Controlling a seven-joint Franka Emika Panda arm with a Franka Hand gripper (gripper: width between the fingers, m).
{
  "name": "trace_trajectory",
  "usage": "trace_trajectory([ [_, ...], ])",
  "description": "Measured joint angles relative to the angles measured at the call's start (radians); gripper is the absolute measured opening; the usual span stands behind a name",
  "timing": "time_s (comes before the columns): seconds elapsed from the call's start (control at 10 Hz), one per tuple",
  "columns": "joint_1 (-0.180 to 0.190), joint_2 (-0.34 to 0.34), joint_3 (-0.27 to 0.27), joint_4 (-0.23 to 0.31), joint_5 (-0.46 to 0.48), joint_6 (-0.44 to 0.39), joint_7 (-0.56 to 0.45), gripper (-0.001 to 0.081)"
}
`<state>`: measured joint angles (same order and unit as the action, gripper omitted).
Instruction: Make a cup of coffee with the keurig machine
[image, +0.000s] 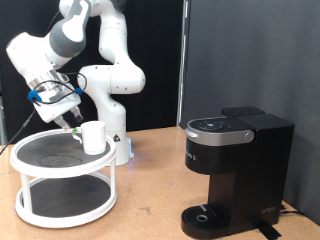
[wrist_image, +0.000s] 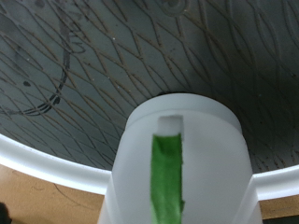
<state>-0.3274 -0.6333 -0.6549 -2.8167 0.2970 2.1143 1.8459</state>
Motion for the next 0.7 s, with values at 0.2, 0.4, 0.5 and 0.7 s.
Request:
trace_trajectory([
  [0.2, 0.005, 0.001, -0.04, -0.006, 0.043, 0.007, -0.069, 0.0804],
  [0.4, 0.005, 0.003, -0.061, -0.01, 0.064, 0.01, -0.101, 0.0808],
  [0.5, 0.005, 0.006, -0.067, -0.011, 0.064, 0.01, -0.105, 0.0808],
  [0.7, 0.006, 0.023, -0.068, -0.011, 0.064, 0.009, -0.106, 0.0808],
])
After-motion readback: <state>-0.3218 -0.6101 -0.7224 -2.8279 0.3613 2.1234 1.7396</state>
